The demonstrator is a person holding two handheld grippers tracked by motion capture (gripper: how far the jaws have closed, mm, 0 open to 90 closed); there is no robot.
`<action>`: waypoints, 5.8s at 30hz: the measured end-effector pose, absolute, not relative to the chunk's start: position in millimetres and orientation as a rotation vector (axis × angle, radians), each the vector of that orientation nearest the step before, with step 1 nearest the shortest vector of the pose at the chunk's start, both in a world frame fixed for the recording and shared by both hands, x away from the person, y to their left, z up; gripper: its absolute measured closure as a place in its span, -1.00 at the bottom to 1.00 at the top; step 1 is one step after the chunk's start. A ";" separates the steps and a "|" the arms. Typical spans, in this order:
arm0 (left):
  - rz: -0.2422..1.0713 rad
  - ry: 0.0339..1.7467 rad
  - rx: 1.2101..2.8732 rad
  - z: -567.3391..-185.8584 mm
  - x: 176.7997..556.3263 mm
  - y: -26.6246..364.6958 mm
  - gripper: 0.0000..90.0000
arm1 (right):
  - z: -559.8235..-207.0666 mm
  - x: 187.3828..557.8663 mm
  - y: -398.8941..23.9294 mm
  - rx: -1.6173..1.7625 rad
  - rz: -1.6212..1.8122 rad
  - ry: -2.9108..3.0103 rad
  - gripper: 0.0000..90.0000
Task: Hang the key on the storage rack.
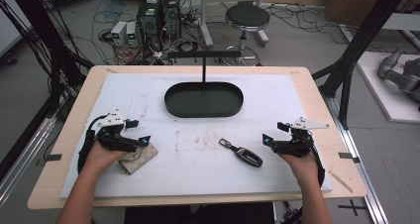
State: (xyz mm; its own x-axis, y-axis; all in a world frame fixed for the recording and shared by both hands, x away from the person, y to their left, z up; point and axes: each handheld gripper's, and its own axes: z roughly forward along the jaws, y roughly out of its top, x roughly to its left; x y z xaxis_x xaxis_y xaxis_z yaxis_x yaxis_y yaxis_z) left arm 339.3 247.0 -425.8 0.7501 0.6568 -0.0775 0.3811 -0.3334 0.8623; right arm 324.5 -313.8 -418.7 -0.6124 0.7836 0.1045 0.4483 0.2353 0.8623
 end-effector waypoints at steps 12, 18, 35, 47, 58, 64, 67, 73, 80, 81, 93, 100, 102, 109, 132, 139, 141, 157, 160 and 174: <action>0.355 0.778 1.954 -424.4 339.8 245.3 -0.62 | -417.9 321.4 -309.7 1.093 1.358 2.198 -0.64; 0.356 0.777 1.955 -424.2 340.3 246.1 -0.62 | -415.8 321.7 -298.3 1.073 1.343 2.227 -0.64; 0.359 0.774 1.955 -423.3 339.3 245.8 -0.62 | -430.9 331.1 -235.6 0.993 1.156 2.437 -0.61; 0.358 0.777 1.958 -423.4 339.3 246.0 -0.61 | -444.3 336.2 -205.4 0.984 1.005 2.558 -0.04; 0.359 0.778 1.958 -423.4 339.2 246.0 -0.61 | -443.3 334.1 -202.6 0.983 0.985 2.564 0.54; 0.361 0.775 1.956 -423.0 339.0 246.3 -0.61 | -442.5 332.3 -199.8 0.977 0.980 2.562 0.79; 0.364 0.773 1.956 -422.7 339.1 246.9 -0.61 | -439.5 331.6 -200.4 1.000 0.987 2.540 0.84; 0.362 0.772 1.955 -422.2 338.8 247.2 -0.61 | -431.8 329.7 -206.4 1.008 1.063 2.496 0.90; 0.368 0.778 1.946 -420.8 338.2 249.3 -0.61 | -415.2 323.4 -213.8 0.991 1.156 2.426 1.00; 0.368 0.778 1.944 -420.7 338.3 249.7 -0.61 | -411.2 322.4 -215.0 0.990 1.172 2.415 1.00; 0.371 0.777 1.943 -419.2 337.4 250.8 -0.61 | -372.0 331.0 -221.4 0.951 1.266 2.349 1.00; 0.368 0.774 1.940 -419.1 337.5 250.7 -0.61 | -338.3 349.1 -220.9 0.935 1.330 2.292 1.00; 0.368 0.774 1.940 -419.2 337.5 250.6 -0.61 | -329.4 356.2 -220.8 0.933 1.344 2.273 1.00; 0.367 0.774 1.945 -419.4 337.9 250.7 -0.61 | -303.8 385.9 -220.9 0.955 1.361 2.211 1.00; 0.355 0.781 1.948 -421.5 340.0 250.9 -0.61 | -292.9 474.6 -227.5 1.169 1.340 2.104 1.00; 0.353 0.781 1.951 -421.9 340.2 250.7 -0.61 | -300.1 482.5 -226.0 1.200 1.320 2.079 1.00; 0.353 0.782 1.954 -422.0 340.4 250.8 -0.61 | -301.4 484.0 -226.4 1.203 1.316 2.085 1.00; 0.351 0.782 1.956 -422.5 340.3 250.5 -0.61 | -296.4 475.2 -225.0 1.153 1.169 2.029 0.56; 0.350 0.784 1.955 -422.7 340.1 249.8 -0.61 | -295.2 461.6 -226.4 1.091 1.128 2.021 0.25; 0.357 0.785 1.973 -422.1 338.6 247.3 -0.61 | -304.4 412.6 -246.9 1.049 1.150 2.098 -0.32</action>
